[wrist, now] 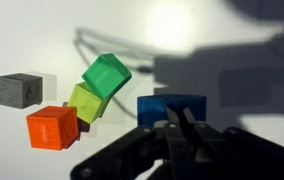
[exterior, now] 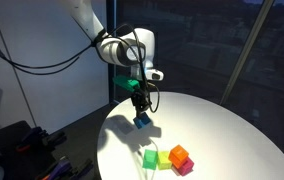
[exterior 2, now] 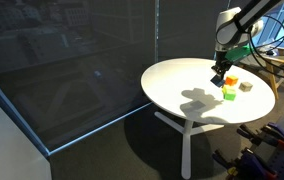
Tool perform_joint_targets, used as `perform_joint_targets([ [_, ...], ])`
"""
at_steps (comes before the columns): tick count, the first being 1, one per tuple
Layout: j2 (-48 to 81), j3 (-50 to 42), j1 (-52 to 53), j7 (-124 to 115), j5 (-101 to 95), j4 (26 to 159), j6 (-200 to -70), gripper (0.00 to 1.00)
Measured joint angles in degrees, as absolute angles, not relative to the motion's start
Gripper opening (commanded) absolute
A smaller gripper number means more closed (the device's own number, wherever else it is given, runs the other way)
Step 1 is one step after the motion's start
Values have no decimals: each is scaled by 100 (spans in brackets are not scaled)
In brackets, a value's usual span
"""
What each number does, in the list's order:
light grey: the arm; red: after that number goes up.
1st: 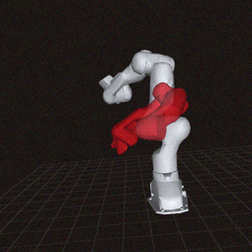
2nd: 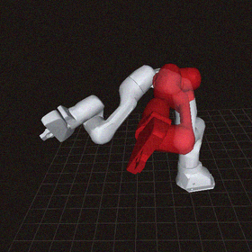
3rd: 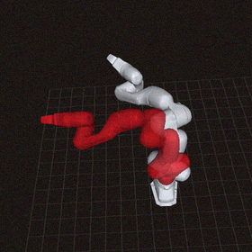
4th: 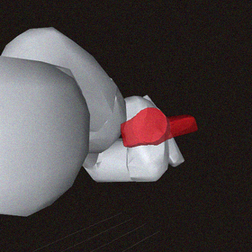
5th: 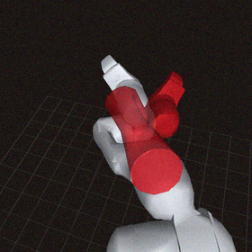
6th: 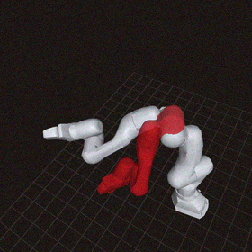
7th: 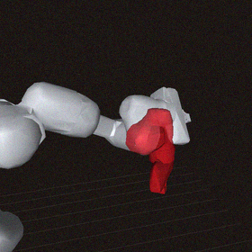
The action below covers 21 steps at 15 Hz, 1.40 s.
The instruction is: Pick up the blue block and put it on the table
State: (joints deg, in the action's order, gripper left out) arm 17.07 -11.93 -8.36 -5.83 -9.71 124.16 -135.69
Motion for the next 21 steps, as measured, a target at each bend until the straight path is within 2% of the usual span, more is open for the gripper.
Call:
perform_joint_targets([
  [20,2180,-1191,-542,-681,-1635,12416,-13850,4],
  [21,2188,-1191,-541,-681,-1636,12416,-13857,34],
])
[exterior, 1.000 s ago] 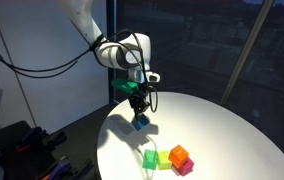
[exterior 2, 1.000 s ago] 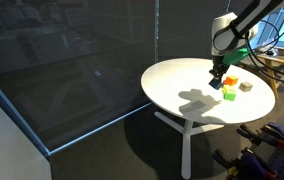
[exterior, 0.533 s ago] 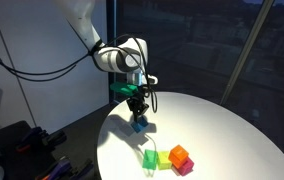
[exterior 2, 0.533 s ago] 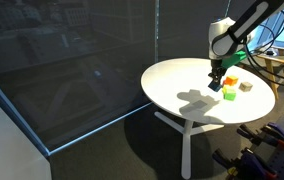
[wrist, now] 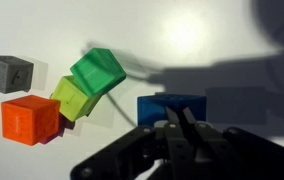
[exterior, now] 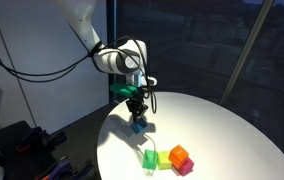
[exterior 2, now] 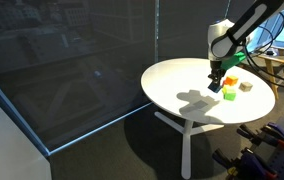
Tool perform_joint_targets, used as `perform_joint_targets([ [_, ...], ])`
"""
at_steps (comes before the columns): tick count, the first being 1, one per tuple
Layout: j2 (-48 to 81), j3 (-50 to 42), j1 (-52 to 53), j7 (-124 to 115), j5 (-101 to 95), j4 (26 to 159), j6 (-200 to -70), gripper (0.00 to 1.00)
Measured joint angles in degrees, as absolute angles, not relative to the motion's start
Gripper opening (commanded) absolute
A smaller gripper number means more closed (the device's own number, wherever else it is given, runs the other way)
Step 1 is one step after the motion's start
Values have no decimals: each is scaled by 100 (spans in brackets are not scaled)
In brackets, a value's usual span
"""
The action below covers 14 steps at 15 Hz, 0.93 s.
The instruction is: Pick up the blue block and put it on the table
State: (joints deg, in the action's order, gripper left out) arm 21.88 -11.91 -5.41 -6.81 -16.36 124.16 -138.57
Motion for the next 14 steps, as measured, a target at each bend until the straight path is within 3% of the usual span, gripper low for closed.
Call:
perform_joint_targets([
  [1,2196,-1191,-541,-681,-1637,12416,-13864,34],
  [2,2202,-1191,-540,-681,-1638,12416,-13870,41],
  [9,2205,-1191,-539,-681,-1638,12416,-13877,96],
  [10,2205,-1191,-539,-681,-1638,12416,-13877,100],
  [14,2205,-1193,-539,-681,-1638,12416,-13877,100],
])
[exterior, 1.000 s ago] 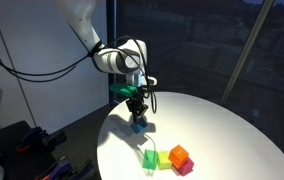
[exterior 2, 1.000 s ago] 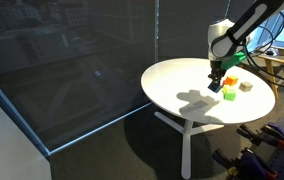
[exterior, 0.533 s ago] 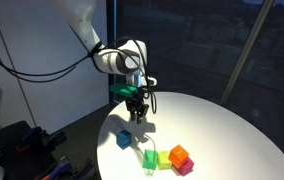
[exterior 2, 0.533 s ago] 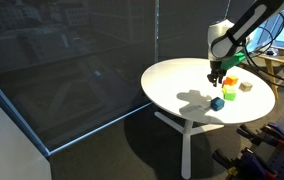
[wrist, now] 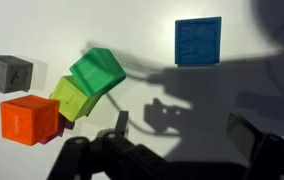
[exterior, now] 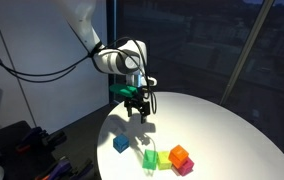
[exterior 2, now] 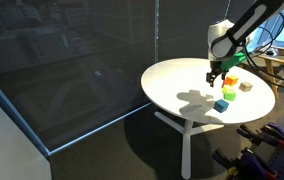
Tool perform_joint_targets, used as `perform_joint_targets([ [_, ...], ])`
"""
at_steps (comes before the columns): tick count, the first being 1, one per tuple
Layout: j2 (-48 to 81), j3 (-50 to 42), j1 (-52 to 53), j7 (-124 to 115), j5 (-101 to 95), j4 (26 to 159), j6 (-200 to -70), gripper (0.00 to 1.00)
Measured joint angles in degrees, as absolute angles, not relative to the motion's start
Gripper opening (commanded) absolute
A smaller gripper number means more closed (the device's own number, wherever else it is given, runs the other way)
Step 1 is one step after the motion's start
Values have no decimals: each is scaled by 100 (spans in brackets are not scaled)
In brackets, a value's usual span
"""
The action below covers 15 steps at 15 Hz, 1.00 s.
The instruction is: Pick up the blue block and put it on the table
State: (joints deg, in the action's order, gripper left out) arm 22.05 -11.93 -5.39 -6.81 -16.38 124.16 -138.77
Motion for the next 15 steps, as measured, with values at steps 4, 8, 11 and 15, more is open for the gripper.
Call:
perform_joint_targets([
  [4,2198,-1195,-548,-681,-1608,12416,-13877,100],
  [8,2076,-1169,-581,-644,-1356,12467,-13877,100],
  [11,1894,-1136,-620,-567,-1103,12557,-13878,100],
  [15,1627,-1122,-704,-401,-784,12692,-13879,100],
])
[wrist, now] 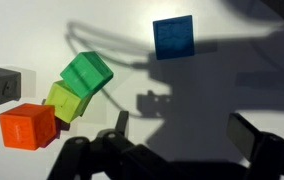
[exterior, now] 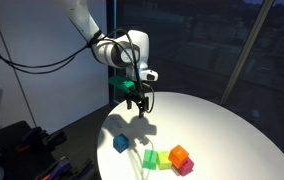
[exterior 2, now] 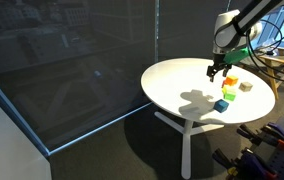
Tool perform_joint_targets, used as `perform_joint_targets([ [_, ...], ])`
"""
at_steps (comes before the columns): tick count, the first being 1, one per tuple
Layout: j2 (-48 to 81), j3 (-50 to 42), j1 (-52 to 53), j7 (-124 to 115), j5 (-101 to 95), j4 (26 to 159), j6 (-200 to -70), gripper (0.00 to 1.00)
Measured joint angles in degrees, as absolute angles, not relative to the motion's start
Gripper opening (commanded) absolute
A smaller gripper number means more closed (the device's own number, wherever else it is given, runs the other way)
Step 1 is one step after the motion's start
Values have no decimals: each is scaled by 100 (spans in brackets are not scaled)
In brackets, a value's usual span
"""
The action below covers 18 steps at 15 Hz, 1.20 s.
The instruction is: Pick up the blue block and put it on the table
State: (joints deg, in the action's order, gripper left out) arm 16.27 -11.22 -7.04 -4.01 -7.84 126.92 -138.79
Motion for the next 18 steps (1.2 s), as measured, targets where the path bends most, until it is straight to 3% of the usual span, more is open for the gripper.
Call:
perform_joint_targets([
  [18,1024,-1117,-951,-300,53,13032,-13727,100],
])
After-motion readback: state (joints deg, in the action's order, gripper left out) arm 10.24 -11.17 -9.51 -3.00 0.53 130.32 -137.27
